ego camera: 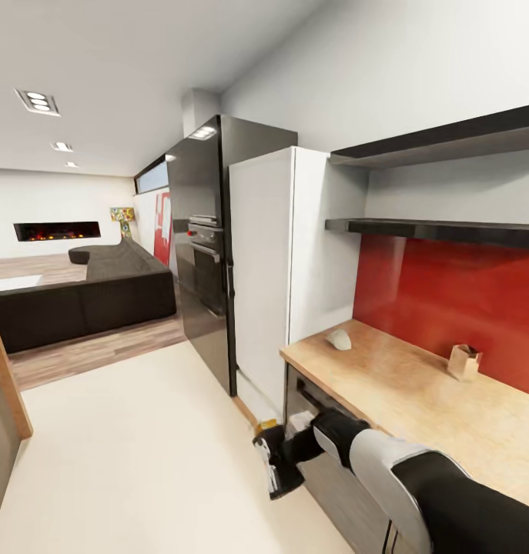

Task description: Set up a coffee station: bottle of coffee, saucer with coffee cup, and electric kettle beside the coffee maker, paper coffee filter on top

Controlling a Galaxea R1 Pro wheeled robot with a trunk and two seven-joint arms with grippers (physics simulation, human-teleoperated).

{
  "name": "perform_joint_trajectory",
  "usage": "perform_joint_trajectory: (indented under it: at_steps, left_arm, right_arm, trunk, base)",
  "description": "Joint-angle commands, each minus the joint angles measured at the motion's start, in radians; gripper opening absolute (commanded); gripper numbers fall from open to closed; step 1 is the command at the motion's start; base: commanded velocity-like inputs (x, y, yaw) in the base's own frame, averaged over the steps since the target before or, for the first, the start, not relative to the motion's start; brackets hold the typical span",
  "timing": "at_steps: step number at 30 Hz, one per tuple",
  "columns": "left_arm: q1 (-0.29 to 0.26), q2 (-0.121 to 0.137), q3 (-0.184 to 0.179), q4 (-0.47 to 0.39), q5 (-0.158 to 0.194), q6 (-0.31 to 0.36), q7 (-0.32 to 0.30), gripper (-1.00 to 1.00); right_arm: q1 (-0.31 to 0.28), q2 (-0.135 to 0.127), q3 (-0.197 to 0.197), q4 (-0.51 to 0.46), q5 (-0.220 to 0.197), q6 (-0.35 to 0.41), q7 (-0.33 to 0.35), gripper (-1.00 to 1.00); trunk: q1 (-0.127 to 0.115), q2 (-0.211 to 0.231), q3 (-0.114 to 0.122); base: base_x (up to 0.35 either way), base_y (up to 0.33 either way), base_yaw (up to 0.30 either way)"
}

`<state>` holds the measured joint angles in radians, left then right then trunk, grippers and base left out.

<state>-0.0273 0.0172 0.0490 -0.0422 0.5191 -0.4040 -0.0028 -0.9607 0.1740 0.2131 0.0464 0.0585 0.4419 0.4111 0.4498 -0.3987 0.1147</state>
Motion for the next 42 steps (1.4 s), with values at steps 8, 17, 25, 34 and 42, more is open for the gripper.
perform_joint_trajectory:
  at_steps: [8,17,25,34,42]
  left_arm:
    - [0.000,-0.005,0.003,0.002,-0.004,-0.008,0.000,1.00]
    - [0.000,-0.011,0.000,0.002,-0.004,-0.009,0.000,1.00]
    - [0.000,-0.080,-0.004,0.002,-0.006,-0.009,0.000,1.00]
    - [0.000,-0.086,-0.007,0.004,-0.008,-0.009,0.000,1.00]
    - [0.000,-0.087,-0.008,0.004,-0.016,-0.007,0.000,1.00]
  right_arm:
    - [0.239,0.000,-0.018,-0.011,0.088,-0.155,-0.069,-1.00]
    - [0.470,-0.071,-0.018,-0.011,0.137,-0.384,-0.093,-1.00]
    - [0.622,-0.174,-0.018,-0.010,0.135,-0.648,-0.177,-1.00]
    - [0.646,-0.168,-0.018,-0.010,0.133,-0.701,-0.266,-1.00]
    - [0.649,-0.174,-0.019,-0.010,0.130,-0.707,-0.283,-1.00]
  trunk:
    - [0.000,-0.001,0.000]
    - [0.000,-0.001,0.000]
    - [0.000,-0.001,0.000]
    - [0.000,-0.001,0.000]
    - [0.000,-0.001,0.000]
  base:
    - [0.000,0.000,0.000]
    - [0.000,0.000,0.000]
    - [0.000,0.000,0.000]
    - [-0.228,-0.006,0.000]
    - [-0.307,-0.105,0.000]
